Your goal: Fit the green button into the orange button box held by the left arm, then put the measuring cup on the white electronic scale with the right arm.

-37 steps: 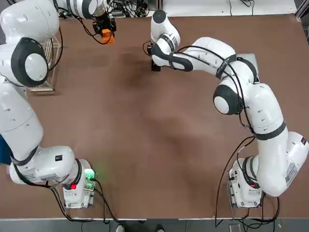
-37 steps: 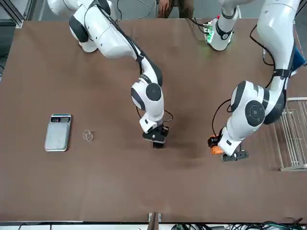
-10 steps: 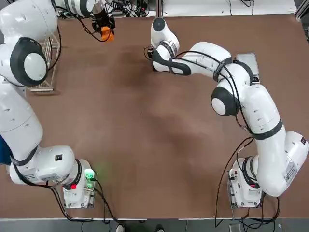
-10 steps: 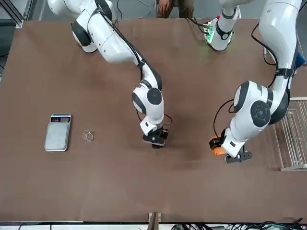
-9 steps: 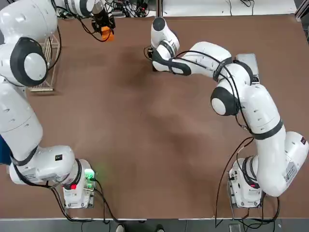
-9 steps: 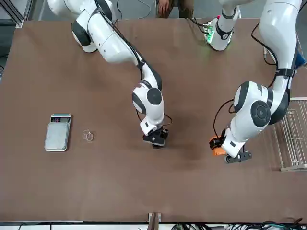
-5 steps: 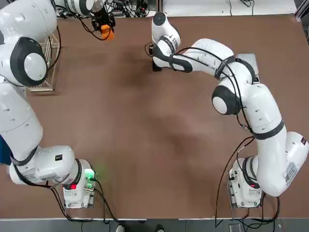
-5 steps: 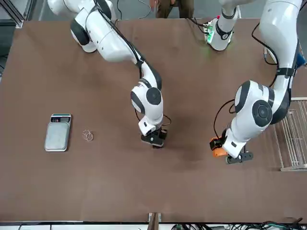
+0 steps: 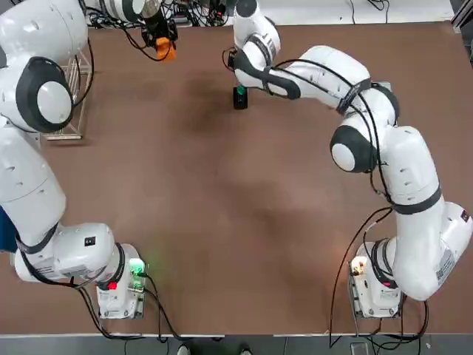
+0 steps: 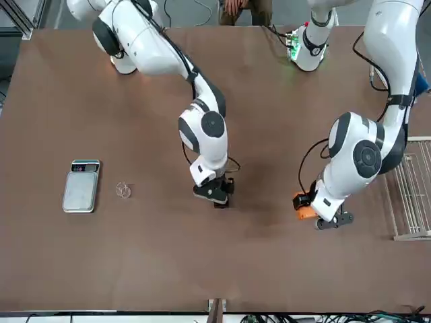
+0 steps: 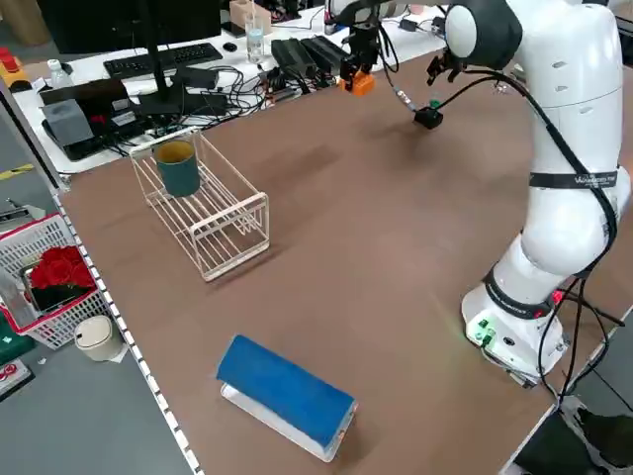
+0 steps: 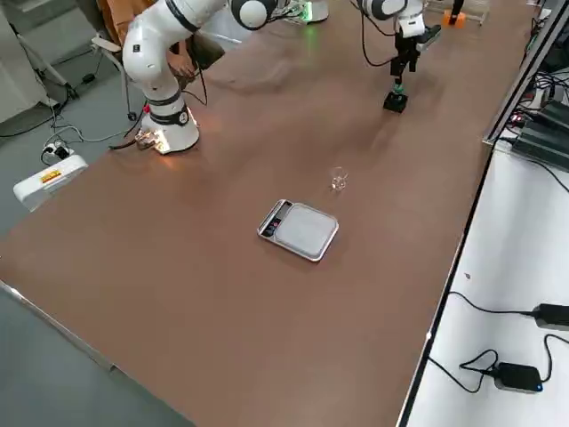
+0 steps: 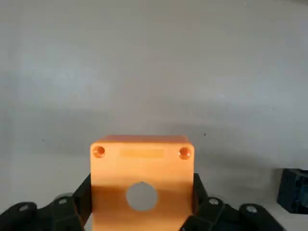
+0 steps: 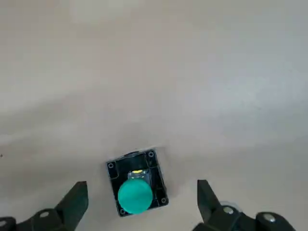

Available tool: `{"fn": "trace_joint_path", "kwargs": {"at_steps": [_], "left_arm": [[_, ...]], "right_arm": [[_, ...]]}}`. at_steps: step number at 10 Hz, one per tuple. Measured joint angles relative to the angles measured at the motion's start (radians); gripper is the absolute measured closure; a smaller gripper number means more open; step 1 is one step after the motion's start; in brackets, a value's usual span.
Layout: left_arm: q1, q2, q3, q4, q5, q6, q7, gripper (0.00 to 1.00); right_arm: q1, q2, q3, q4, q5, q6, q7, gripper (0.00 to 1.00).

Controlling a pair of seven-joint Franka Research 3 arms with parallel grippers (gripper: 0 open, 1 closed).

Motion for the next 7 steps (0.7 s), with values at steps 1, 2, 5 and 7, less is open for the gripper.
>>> {"fn": "trace_joint_path", "kwargs": {"at_steps": [1, 2, 5, 7], "left_arm": [[-0.003, 0.000, -0.011, 0.009, -0.001, -0.004, 0.000, 0.21], [-0.008, 0.000, -0.028, 0.020, -0.003, -0.008, -0.006, 0.21], [-0.140, 0.032, -0.039, 0.100, -0.007, -0.043, -0.058, 0.21], [-0.301, 0.103, 0.034, 0.195, -0.007, -0.049, -0.126, 0.21]], "right_arm": [[-0.029, -0.036, 0.006, 0.002, 0.000, -0.070, -0.003, 0.00], [-0.075, -0.080, 0.031, 0.003, 0.000, -0.136, -0.019, 0.00], [-0.234, -0.228, 0.114, -0.018, 0.003, -0.287, -0.138, 0.00], [-0.332, -0.368, 0.126, -0.131, 0.057, -0.301, -0.272, 0.00]]}}
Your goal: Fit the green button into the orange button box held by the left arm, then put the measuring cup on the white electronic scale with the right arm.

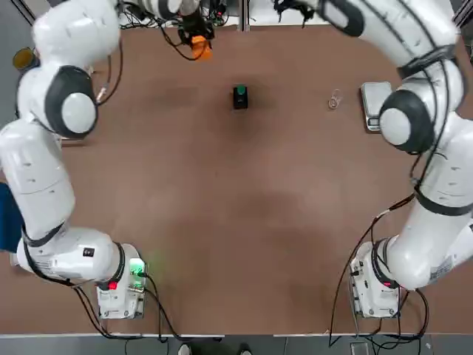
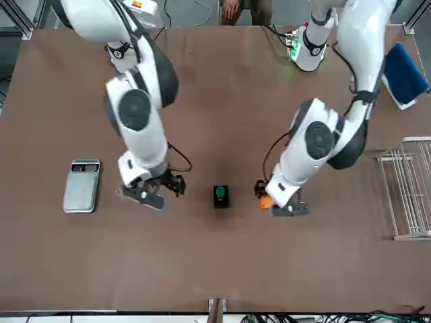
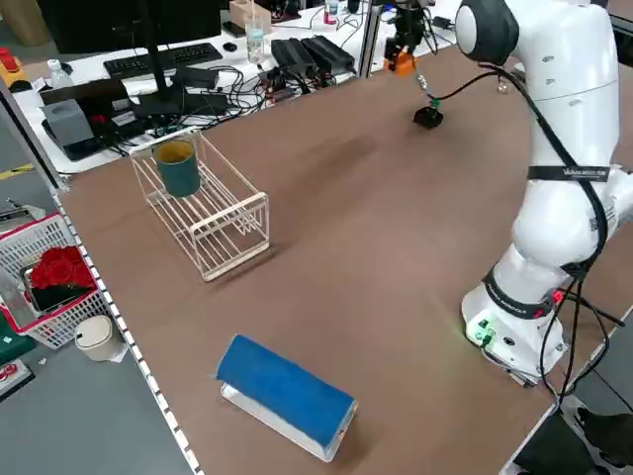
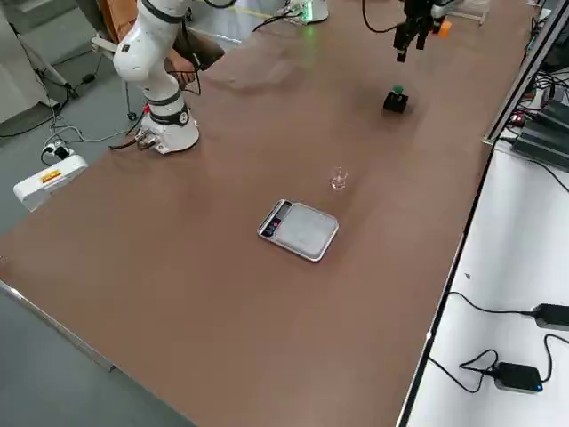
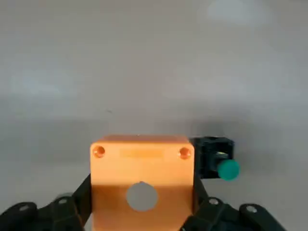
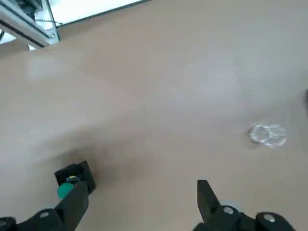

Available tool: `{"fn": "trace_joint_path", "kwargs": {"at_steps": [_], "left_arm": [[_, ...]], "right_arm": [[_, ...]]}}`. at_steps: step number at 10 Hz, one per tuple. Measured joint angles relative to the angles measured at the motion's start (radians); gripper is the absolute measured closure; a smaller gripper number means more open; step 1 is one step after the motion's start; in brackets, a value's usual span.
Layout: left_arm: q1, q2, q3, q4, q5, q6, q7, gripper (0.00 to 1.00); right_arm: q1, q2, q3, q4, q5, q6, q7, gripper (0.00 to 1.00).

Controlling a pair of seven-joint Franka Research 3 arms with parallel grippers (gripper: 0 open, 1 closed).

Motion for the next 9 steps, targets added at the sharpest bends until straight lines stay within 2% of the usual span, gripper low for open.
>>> {"fn": "trace_joint_path", "kwargs": {"at_steps": [2, 3, 6, 8, 9], "left_arm": [[-0.152, 0.074, 0.106, 0.077, -0.001, 0.002, -0.060, 0.21], [-0.179, 0.112, 0.118, 0.112, -0.001, 0.008, -0.090, 0.21], [-0.243, 0.194, 0.121, 0.189, -0.001, 0.026, -0.155, 0.21], [-0.308, 0.226, 0.156, 0.212, -0.001, 0.034, -0.210, 0.21], [-0.344, 0.240, 0.189, 0.216, -0.001, 0.037, -0.232, 0.21]], "right_arm": [[-0.100, -0.182, -0.003, -0.161, 0.066, -0.015, -0.157, 0.00], [-0.138, -0.281, -0.016, -0.254, 0.090, -0.019, -0.219, 0.00], [-0.156, -0.537, -0.130, -0.498, 0.138, -0.020, -0.360, 0.00], [-0.158, -0.647, -0.208, -0.607, 0.142, -0.025, -0.458, 0.00], [-0.166, -0.677, -0.236, -0.634, 0.143, -0.035, -0.518, 0.00]]}}
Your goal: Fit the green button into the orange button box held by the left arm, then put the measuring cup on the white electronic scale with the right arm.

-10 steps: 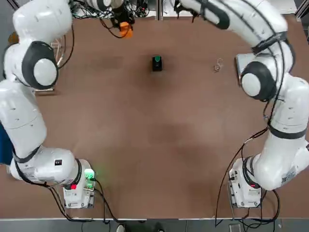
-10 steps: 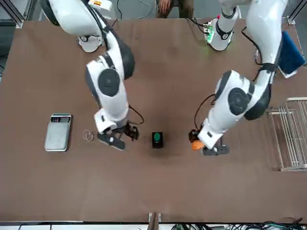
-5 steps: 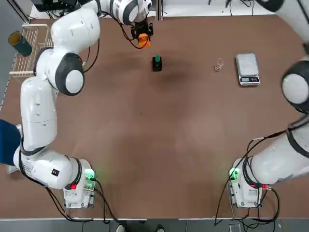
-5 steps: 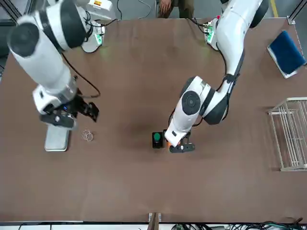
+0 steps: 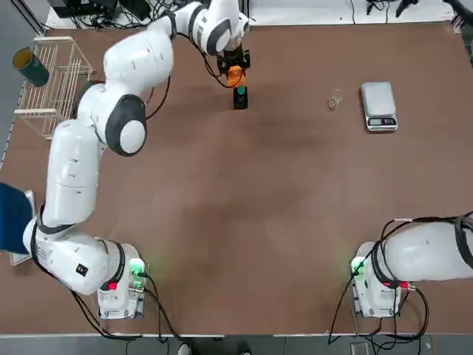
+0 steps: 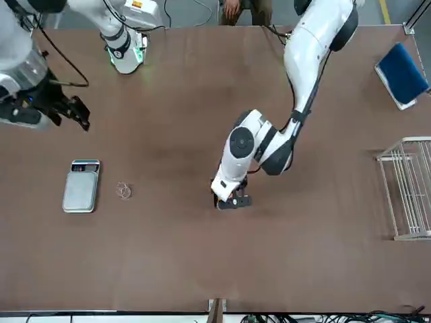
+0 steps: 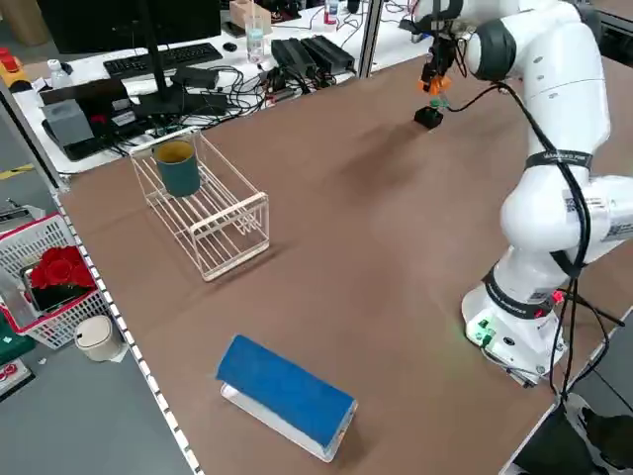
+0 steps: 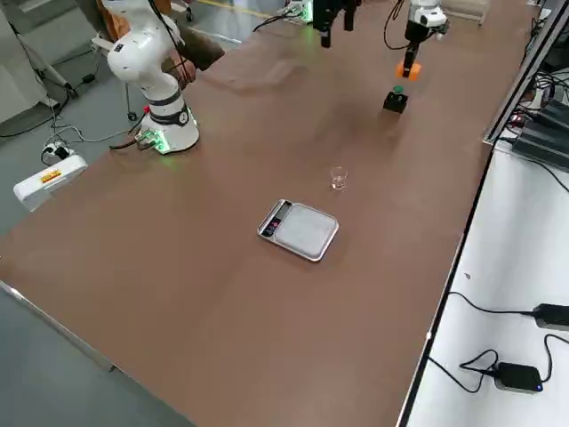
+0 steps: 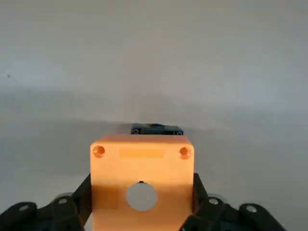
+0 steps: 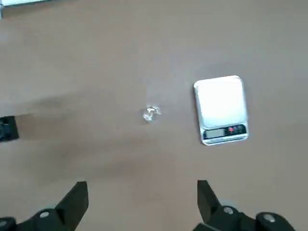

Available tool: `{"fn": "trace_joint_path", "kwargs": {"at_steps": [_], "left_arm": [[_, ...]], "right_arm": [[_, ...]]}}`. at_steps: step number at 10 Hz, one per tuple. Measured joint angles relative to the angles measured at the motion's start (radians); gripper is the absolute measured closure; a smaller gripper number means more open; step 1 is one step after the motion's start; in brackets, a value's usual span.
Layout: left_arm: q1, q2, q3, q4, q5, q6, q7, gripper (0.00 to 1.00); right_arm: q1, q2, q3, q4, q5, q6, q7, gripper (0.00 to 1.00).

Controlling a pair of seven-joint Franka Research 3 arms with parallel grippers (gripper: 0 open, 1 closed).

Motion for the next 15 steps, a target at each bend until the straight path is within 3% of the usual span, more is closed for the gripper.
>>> {"fn": "trace_joint_path", "kwargs": {"at_steps": [2, 5, 10, 15], "left_arm": [[-0.025, 0.016, 0.028, 0.005, 0.000, 0.006, -0.014, 0.21], [-0.024, 0.017, 0.031, 0.011, 0.000, 0.007, -0.015, 0.21], [-0.069, 0.048, 0.044, 0.012, 0.000, 0.079, 0.082, 0.21], [-0.079, 0.051, 0.084, 0.012, 0.000, 0.069, 0.142, 0.21]], "right_arm": [[-0.056, -0.014, -0.015, -0.014, 0.001, -0.005, -0.125, 0.00], [-0.081, -0.012, -0.011, -0.026, 0.006, 0.025, -0.159, 0.00], [-0.131, -0.010, 0.061, -0.032, 0.007, 0.067, -0.161, 0.00], [-0.161, -0.008, 0.067, -0.034, 0.011, 0.065, -0.213, 0.00]]}}
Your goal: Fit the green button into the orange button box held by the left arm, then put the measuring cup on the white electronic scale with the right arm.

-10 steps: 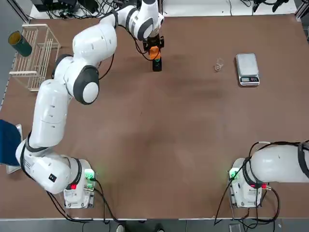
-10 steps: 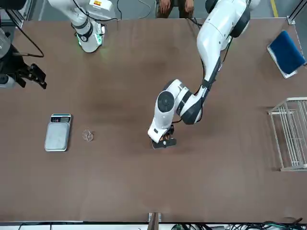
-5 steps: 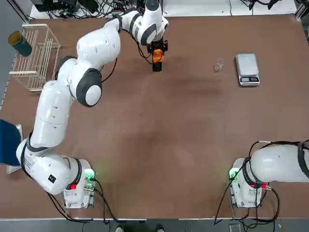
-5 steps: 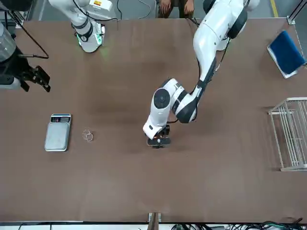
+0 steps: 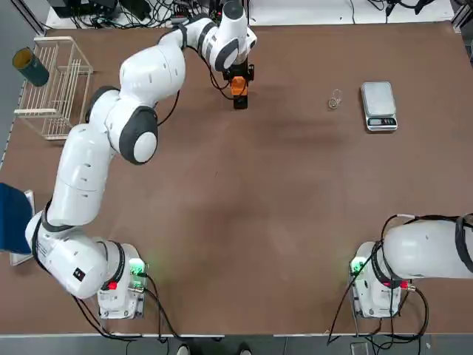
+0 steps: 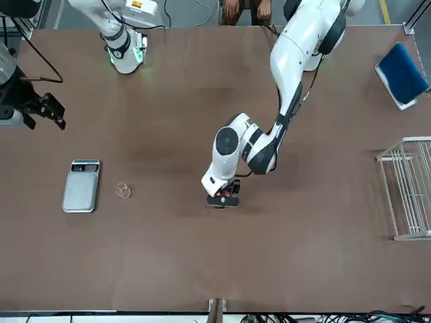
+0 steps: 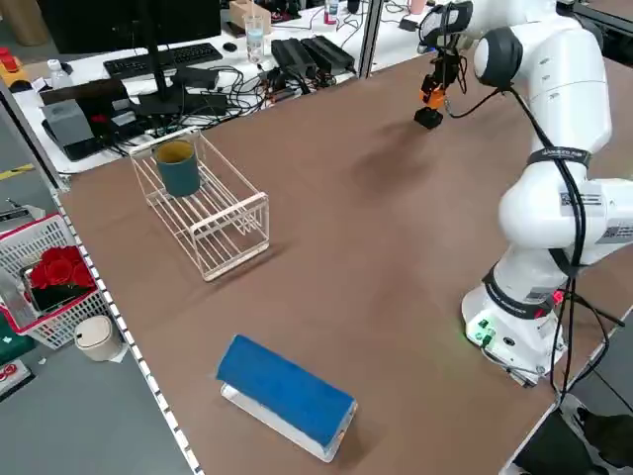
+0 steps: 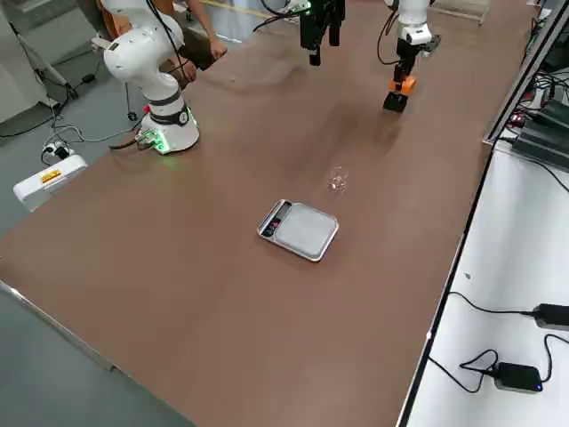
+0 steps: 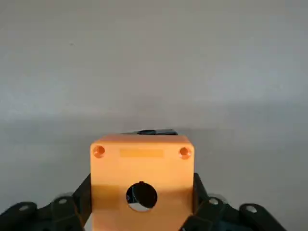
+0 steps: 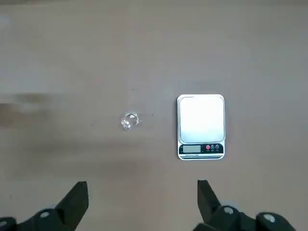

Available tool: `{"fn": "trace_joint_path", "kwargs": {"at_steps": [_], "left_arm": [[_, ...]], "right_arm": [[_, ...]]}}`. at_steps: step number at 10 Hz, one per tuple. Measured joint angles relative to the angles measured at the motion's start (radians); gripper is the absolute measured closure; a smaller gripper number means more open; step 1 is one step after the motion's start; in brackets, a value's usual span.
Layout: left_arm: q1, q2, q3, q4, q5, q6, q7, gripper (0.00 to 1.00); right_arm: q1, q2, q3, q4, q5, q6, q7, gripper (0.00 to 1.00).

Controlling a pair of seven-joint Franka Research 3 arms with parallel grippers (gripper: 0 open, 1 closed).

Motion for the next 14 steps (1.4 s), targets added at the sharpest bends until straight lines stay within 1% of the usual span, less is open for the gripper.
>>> {"fn": "trace_joint_path", "kwargs": {"at_steps": [14], "left_arm": [[-0.017, 0.018, 0.007, -0.004, 0.000, -0.006, -0.069, 0.21]], "right_arm": [[0.001, 0.006, 0.004, -0.006, 0.004, 0.002, -0.004, 0.00]]}}
